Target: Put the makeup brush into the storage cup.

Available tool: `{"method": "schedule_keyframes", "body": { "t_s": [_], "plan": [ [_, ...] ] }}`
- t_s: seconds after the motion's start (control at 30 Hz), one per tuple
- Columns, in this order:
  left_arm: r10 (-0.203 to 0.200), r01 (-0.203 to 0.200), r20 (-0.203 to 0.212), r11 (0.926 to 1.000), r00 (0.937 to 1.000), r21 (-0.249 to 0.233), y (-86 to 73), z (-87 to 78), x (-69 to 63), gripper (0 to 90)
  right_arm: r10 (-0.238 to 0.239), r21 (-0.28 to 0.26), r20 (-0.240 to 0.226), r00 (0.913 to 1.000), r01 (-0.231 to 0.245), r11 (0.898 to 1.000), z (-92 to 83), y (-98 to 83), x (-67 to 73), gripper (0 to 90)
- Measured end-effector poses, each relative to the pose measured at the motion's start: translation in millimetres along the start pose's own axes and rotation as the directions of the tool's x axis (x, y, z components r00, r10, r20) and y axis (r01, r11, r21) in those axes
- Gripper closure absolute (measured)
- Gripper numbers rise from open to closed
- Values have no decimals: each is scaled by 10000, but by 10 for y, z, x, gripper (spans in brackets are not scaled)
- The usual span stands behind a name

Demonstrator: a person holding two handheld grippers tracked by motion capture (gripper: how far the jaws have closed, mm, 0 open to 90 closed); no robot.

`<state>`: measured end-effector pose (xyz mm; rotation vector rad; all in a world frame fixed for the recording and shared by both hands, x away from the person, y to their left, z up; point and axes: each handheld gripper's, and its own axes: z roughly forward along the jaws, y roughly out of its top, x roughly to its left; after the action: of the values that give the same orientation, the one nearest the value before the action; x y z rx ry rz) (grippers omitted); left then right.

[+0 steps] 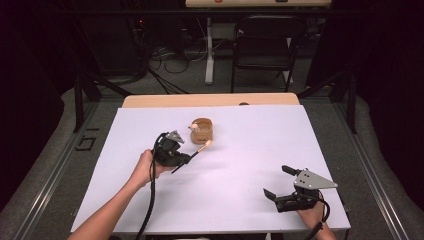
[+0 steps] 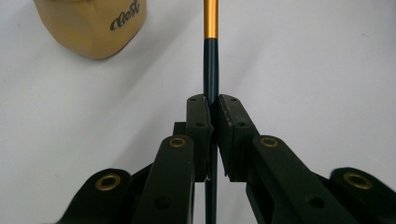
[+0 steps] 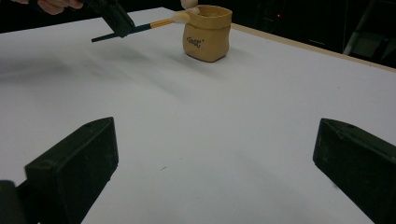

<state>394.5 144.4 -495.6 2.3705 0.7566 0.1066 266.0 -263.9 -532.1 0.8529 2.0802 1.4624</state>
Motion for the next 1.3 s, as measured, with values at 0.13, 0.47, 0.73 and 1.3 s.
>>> {"method": "schedule_keyframes", "body": {
  "t_s": [0.13, 0.47, 0.73, 1.3],
  "plan": [
    [-7, 10, 103, 9996, 9999, -279, -26, 6, -20, 837, 76, 104, 47, 10000, -77, 9999, 15, 7, 5, 0],
    [34, -15, 159, 9930, 9999, -1182, -77, 25, -52, 837, 362, 105, 0, 9993, -362, 9993, 52, 51, 7, 0],
    [-31, 54, 116, 9794, 9999, -2017, -104, 26, -91, 837, 700, 220, -134, 9975, -697, 9973, 129, 115, 10, 0],
    [-80, 183, 350, 9525, 9994, -3041, -95, 139, -208, 837, 1220, 541, -720, 9899, -1183, 9915, 507, 366, 40, 0]
  ]
}}
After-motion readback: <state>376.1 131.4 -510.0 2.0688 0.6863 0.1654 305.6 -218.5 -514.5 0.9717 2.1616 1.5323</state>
